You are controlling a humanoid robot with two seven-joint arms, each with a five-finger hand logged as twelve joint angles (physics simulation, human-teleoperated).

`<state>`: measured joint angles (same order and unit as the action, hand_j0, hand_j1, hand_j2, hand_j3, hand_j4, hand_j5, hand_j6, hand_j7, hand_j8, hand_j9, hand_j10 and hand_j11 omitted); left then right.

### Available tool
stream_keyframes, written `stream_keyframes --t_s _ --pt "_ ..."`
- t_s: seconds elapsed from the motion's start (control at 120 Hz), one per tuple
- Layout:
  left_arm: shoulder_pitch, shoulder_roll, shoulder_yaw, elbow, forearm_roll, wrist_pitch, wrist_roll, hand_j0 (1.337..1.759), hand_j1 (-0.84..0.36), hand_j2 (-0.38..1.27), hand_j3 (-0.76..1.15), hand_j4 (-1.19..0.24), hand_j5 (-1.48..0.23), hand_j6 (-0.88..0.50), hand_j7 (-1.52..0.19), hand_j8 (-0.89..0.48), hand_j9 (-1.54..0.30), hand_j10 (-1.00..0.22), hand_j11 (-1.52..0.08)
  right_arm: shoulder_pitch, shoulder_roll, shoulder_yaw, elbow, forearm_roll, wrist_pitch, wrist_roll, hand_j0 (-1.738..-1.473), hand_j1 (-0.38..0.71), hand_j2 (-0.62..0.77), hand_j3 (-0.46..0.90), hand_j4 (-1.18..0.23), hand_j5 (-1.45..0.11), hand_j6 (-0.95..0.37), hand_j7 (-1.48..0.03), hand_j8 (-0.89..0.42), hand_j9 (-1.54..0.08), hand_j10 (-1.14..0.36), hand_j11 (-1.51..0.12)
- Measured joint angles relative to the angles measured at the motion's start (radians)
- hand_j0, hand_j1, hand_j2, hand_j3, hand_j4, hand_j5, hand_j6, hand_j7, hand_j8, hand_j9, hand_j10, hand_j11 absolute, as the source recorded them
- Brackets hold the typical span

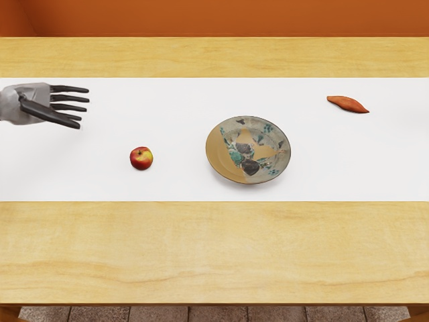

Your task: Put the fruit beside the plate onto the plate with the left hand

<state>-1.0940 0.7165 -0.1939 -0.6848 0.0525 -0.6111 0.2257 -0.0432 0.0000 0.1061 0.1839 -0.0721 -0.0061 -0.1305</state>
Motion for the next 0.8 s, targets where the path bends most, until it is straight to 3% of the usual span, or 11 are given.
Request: stream_keyframes --t_s 0.342,0.592,0.8 --pt "-0.041 -0.039 0.007 -0.018 0.007 0.000 0.002 1.658 0.05 0.05 0.00 -0.25 -0.32 -0.25 -0.32 -0.25 -0.32 -0.25 -0.32 -0.002 0.000 0.000 -0.004 0.000 0.000 0.000 -1.658 -0.32 -0.01 0.00 -0.03 -0.03 -0.03 -0.03 -0.03 -0.03 -0.03 -0.03" --pt "-0.146 -0.140 0.013 -0.035 0.161 0.000 0.054 1.658 0.05 0.05 0.00 -0.25 -0.32 -0.25 -0.32 -0.25 -0.32 -0.25 -0.32 -0.002 0.000 0.000 -0.004 0.000 0.000 0.000 -1.658 -0.32 -0.01 0.00 -0.03 -0.03 -0.03 -0.03 -0.03 -0.03 -0.03 -0.03" --pt "-0.195 -0.172 0.055 -0.202 0.398 0.030 0.080 1.658 0.05 0.05 0.00 -0.25 -0.32 -0.25 -0.32 -0.25 -0.32 -0.25 -0.32 -0.002 0.000 0.000 -0.004 0.000 0.000 0.000 -1.658 -0.32 -0.01 0.00 -0.03 -0.03 -0.03 -0.03 -0.03 -0.03 -0.03 -0.03"
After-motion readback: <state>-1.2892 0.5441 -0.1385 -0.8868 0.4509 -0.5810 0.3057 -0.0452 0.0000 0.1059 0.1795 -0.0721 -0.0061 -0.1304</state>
